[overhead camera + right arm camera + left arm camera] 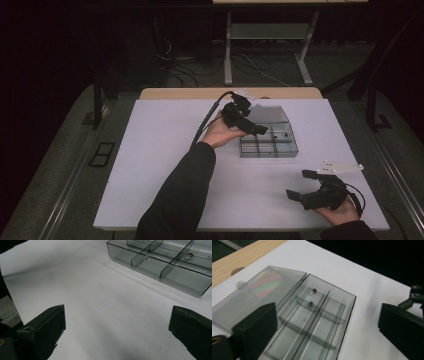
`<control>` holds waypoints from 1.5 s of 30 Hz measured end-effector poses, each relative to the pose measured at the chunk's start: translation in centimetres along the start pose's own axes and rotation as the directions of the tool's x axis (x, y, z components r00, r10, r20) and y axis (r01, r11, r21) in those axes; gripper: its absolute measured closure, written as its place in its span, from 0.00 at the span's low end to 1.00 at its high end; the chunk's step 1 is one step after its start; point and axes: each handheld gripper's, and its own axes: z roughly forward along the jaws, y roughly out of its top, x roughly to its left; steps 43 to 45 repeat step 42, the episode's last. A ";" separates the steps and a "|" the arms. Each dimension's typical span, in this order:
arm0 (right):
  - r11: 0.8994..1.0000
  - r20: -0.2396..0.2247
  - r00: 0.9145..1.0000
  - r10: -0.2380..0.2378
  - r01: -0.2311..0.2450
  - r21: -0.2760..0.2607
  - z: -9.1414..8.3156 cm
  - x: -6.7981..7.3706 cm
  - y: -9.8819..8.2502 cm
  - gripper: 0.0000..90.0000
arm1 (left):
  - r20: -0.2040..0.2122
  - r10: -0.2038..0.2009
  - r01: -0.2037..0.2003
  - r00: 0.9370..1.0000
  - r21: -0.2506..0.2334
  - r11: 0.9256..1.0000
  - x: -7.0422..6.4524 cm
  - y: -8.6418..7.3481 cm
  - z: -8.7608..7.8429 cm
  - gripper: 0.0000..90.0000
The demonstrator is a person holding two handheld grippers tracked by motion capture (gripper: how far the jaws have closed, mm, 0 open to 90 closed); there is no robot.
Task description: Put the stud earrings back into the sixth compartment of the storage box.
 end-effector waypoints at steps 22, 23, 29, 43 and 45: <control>1.000 0.010 1.000 0.003 -0.003 0.009 0.2 0.0 0.0 0.01 | -0.087 -0.033 0.027 0.996 -0.071 0.997 -2.3 -8.3 -8.9 0.00; 1.000 0.011 1.000 0.005 -0.005 0.010 0.2 0.0 0.0 0.01 | -0.088 -0.043 0.036 0.995 -0.077 0.996 -2.6 -8.9 -9.2 0.00; 1.000 0.012 1.000 0.010 -0.010 0.011 0.2 0.0 -0.1 0.01 | -0.120 -0.065 0.052 0.991 -0.104 0.993 -4.1 -13.3 -11.0 0.00; 1.000 0.017 1.000 0.002 -0.002 0.017 0.6 0.1 0.0 0.01 | -0.158 -0.120 0.097 0.980 -0.145 0.985 -5.9 -18.8 -13.6 0.00; 1.000 0.017 1.000 0.002 -0.002 0.017 0.6 0.1 0.0 0.01 | -0.158 -0.120 0.097 0.980 -0.145 0.985 -5.9 -18.8 -13.6 0.00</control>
